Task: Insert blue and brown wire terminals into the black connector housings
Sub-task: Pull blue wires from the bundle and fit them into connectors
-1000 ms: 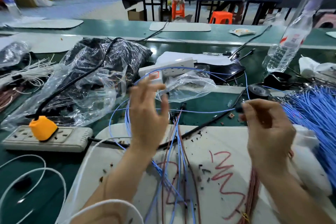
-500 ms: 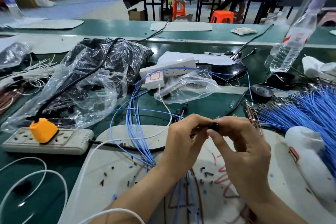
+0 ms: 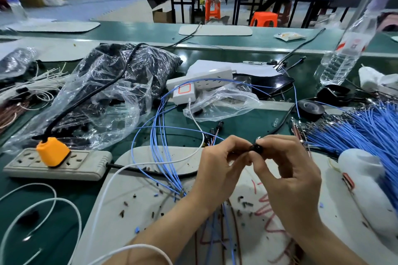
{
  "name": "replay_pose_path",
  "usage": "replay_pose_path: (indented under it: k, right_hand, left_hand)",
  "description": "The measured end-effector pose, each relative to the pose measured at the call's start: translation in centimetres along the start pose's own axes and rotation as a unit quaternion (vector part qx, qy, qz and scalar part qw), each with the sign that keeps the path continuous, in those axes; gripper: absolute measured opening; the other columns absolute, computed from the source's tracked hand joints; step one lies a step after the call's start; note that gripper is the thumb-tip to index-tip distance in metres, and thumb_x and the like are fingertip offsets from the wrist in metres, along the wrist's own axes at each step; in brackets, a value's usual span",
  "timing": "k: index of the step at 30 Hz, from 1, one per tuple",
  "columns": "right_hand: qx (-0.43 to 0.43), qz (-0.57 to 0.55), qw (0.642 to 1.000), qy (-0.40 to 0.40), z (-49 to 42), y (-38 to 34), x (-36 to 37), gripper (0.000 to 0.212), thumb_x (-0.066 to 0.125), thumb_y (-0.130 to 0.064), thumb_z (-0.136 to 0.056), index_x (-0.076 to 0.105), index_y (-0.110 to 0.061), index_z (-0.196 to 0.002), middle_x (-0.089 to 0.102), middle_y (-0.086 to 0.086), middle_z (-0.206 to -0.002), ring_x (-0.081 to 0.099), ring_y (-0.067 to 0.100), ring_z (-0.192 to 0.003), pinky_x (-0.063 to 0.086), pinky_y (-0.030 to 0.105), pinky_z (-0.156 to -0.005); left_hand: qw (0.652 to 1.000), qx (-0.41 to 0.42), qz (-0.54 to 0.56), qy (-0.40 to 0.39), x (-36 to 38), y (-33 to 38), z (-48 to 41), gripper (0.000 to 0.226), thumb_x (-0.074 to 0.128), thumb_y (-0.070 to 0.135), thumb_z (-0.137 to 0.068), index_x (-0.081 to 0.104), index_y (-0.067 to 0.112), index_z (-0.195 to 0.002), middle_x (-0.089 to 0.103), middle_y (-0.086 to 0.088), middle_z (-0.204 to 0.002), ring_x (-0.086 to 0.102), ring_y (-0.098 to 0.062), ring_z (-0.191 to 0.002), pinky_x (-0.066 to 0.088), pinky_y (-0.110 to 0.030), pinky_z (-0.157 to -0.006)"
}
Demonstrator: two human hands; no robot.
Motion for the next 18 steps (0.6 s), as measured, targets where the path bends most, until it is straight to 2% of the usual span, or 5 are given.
replay_pose_path:
  k: [3, 8, 12, 15, 18]
  right_hand:
    - [-0.007, 0.016, 1.0, -0.008, -0.1, -0.2, 0.0, 0.027, 0.069, -0.004, -0.077, 0.061, -0.023, -0.094, 0.059, -0.006, -0.089, 0.061, 0.015, -0.073, 0.053, 0.027, -0.066]
    - [-0.012, 0.041, 0.999, -0.01, -0.3, -0.3, 0.1, 0.025, 0.069, -0.002, -0.074, 0.061, -0.019, -0.091, 0.059, -0.006, -0.084, 0.06, 0.012, -0.071, 0.052, 0.027, -0.064]
    - [-0.018, 0.048, 0.999, -0.005, -0.4, -0.6, 0.1, 0.017, 0.071, -0.008, -0.076, 0.062, -0.015, -0.089, 0.061, -0.003, -0.085, 0.059, 0.015, -0.07, 0.051, 0.032, -0.06]
    - [-0.037, 0.056, 0.998, -0.007, -0.4, -1.1, 0.0, 0.012, 0.066, -0.015, -0.079, 0.063, -0.013, -0.09, 0.061, -0.002, -0.086, 0.059, 0.014, -0.071, 0.051, 0.03, -0.061]
    - [-0.059, 0.072, 0.996, -0.009, -0.3, -1.5, 0.0, 0.013, 0.065, -0.013, -0.08, 0.065, -0.002, -0.088, 0.06, 0.001, -0.087, 0.058, 0.013, -0.072, 0.052, 0.028, -0.064]
  left_hand:
    - [1.0, 0.002, 0.003, 0.0, 0.0, 0.1, 0.1, 0.004, 0.066, 0.0, -0.086, 0.067, 0.0, -0.09, 0.071, -0.009, -0.079, 0.068, -0.019, -0.072, 0.057, -0.032, -0.07]
    - [1.0, 0.02, 0.002, -0.002, 0.0, 0.4, 0.2, 0.006, 0.065, 0.001, -0.086, 0.067, 0.0, -0.091, 0.072, -0.009, -0.083, 0.071, -0.021, -0.077, 0.057, -0.044, -0.071]
    - [0.999, 0.032, -0.002, -0.002, 0.1, 0.5, 0.2, 0.008, 0.062, 0.005, -0.086, 0.067, 0.002, -0.091, 0.073, -0.006, -0.083, 0.071, -0.017, -0.077, 0.058, -0.042, -0.069]
    - [1.0, 0.026, -0.003, -0.009, 0.1, 0.5, 0.2, 0.007, 0.062, 0.007, -0.086, 0.066, 0.004, -0.09, 0.072, -0.003, -0.082, 0.071, -0.014, -0.077, 0.058, -0.039, -0.07]
    - [1.0, 0.024, -0.011, -0.016, 0.2, 0.4, 0.1, 0.007, 0.06, 0.006, -0.085, 0.066, 0.005, -0.089, 0.072, -0.001, -0.081, 0.07, -0.013, -0.076, 0.057, -0.037, -0.069]
Point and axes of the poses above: each hand's wrist, its own z-axis away from the middle knuckle, its own x-axis out of the palm, y = z × x, the point moved 6 cm from there along -z, towards the middle knuckle
